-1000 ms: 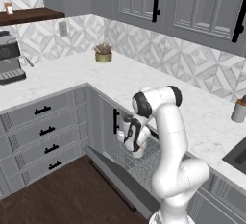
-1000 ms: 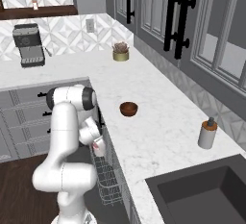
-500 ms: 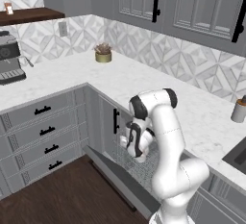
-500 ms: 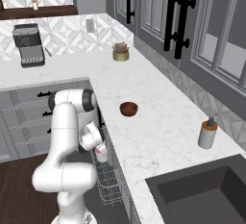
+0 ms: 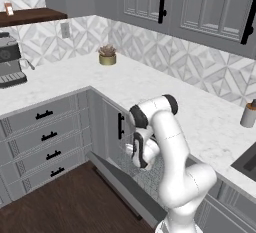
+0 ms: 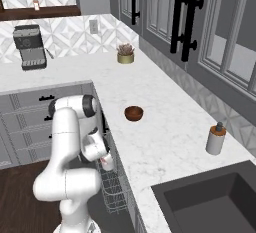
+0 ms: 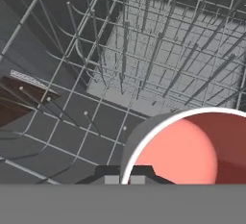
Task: Pick up the cup and bowl from the counter, place them in the dishwasher, and close the dishwasher door.
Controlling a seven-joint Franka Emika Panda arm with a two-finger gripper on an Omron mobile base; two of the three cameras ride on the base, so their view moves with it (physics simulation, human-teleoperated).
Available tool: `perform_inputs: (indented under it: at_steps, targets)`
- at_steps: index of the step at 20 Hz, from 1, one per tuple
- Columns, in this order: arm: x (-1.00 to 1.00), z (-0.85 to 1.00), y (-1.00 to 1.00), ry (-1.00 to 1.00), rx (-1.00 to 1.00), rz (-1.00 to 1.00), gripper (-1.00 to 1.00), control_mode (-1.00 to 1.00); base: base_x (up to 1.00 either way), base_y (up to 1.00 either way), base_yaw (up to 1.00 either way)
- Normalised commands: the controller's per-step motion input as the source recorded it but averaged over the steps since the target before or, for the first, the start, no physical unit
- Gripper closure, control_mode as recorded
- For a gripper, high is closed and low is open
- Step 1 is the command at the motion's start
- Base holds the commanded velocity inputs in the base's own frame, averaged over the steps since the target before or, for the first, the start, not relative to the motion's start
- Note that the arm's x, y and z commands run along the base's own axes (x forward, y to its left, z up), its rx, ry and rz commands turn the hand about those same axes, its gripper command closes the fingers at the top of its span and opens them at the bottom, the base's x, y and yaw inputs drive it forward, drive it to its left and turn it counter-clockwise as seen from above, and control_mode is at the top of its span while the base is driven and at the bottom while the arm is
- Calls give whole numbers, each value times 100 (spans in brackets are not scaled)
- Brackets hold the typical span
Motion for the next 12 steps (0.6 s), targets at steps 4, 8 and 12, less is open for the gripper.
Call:
perform_inputs:
  at_steps: [4,8,12]
  targets:
    - [-37,-8,50,6,1,0,-100,-100,0,0,0]
    - [-35,0,80,23,7,0,-100,-100,0,0,0]
    - [-29,40,3,-1,0,0,-100,-100,0,0,0]
